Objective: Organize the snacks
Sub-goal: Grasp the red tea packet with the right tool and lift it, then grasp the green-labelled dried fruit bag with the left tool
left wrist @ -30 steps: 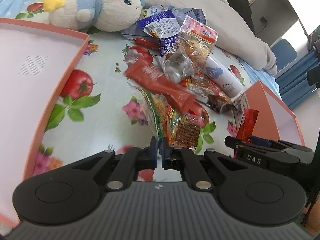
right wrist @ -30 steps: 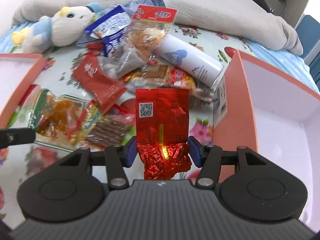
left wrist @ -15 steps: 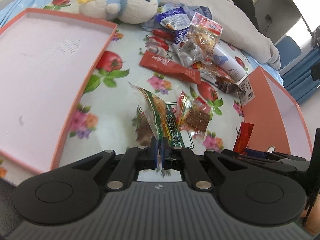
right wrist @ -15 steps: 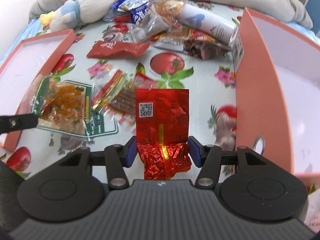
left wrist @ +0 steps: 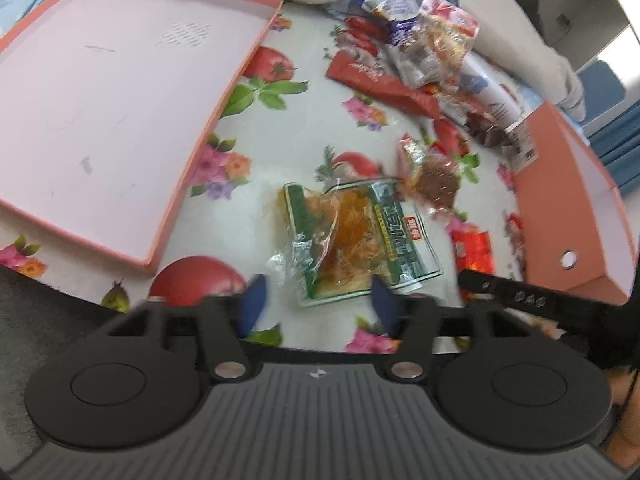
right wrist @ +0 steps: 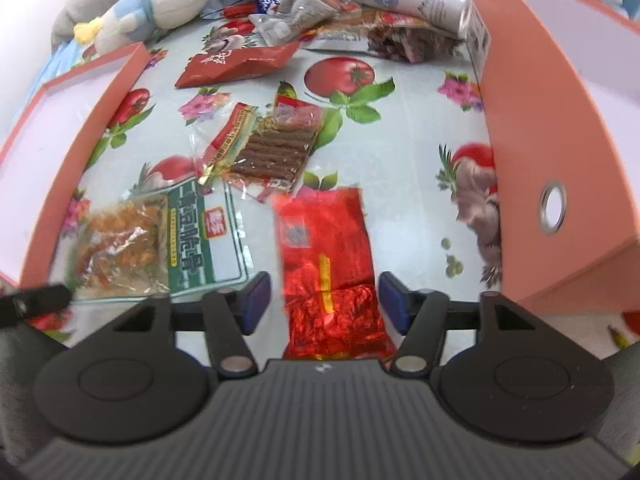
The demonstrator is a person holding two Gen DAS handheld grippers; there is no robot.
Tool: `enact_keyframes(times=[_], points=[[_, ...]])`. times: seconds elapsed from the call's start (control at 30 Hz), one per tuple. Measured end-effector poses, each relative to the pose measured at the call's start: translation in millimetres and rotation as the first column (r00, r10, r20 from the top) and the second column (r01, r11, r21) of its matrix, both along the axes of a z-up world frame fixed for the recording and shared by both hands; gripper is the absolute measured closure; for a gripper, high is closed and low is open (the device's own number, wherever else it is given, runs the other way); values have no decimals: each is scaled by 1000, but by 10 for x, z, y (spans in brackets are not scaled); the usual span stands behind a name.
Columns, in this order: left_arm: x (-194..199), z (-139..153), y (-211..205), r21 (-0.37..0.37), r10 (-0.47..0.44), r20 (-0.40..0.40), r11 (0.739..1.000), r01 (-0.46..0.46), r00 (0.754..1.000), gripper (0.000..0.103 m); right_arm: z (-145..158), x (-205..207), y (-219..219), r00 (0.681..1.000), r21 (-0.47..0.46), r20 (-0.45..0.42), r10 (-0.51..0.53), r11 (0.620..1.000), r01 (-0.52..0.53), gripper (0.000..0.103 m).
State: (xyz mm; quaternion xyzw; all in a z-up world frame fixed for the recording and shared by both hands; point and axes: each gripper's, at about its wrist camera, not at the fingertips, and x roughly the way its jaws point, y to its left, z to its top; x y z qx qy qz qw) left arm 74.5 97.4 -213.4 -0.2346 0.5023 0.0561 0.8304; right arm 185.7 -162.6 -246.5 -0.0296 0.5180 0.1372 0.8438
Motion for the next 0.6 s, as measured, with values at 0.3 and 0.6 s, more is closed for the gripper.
enact_keyframes(times=[0.3, 0.6], points=[[215, -78, -74, 48, -40, -4, 998, 40, 999, 20, -64, -35, 1, 999, -21, 34, 18, 1000, -18, 23], [427, -280, -176, 129, -51, -16, 990, 53, 999, 20, -120, -44, 33, 993, -72, 86, 80, 995, -74, 24]])
